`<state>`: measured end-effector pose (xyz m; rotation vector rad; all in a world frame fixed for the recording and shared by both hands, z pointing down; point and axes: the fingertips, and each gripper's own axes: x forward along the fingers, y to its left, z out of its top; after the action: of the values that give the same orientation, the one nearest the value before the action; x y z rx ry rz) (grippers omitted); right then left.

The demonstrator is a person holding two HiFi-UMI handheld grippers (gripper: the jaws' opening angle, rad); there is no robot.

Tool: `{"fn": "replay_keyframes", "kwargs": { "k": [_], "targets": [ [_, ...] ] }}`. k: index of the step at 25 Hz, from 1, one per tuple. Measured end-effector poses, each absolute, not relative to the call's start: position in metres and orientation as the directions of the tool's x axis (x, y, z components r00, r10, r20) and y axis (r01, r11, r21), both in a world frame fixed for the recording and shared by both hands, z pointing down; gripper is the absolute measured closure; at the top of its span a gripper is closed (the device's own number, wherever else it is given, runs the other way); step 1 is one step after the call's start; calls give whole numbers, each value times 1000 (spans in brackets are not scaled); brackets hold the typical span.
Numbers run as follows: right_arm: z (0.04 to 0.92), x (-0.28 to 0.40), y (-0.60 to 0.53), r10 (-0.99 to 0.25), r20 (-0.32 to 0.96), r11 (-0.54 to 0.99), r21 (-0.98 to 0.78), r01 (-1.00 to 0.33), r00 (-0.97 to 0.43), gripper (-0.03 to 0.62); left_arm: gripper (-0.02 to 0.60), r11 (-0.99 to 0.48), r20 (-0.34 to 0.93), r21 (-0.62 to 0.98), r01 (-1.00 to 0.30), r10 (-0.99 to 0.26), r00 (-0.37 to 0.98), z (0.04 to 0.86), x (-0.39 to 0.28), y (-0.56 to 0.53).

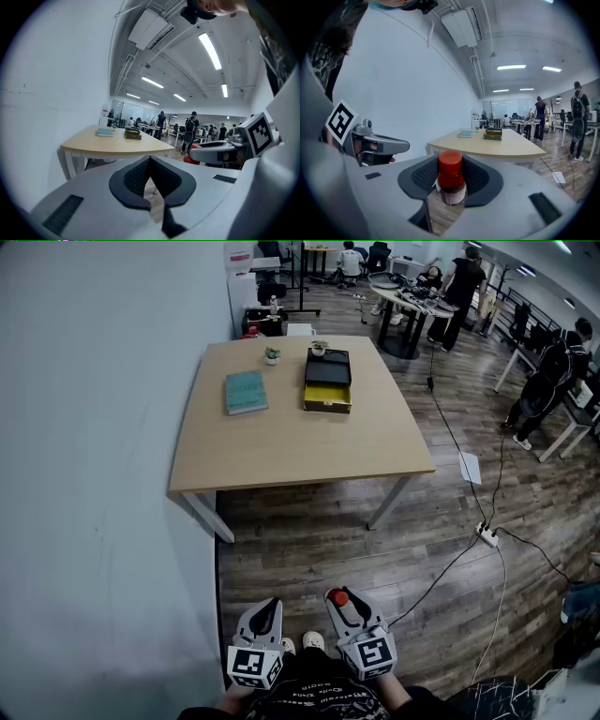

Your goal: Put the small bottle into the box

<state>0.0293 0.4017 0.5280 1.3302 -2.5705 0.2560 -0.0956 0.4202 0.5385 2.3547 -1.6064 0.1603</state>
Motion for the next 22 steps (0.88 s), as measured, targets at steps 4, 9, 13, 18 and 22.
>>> {"fn": "replay_keyframes", "kwargs": {
  "k": [4,9,13,18,22],
  "targets": [
    [517,25,420,-790,271,558,-57,-828,-551,439,578,-337,247,194,-921,-892,379,532,-99,440],
    [517,22,421,-779,275,572,-57,-818,-564,439,578,-332,237,201,-922,-896,375,531,-99,439],
    [522,28,416,-775,280,561,-110,-821,-567,437,578,-331,239,204,-921,-896,375,532,-92,435],
    [522,45,411,-778,263,565,-105,-819,-570,437,578,-322,246,203,-925,-897,367,536,-76,432],
    [517,57,404,-777,249,578,-80,-812,-578,437,578,-296,245,210,-932,-907,343,538,-68,428]
  ]
}}
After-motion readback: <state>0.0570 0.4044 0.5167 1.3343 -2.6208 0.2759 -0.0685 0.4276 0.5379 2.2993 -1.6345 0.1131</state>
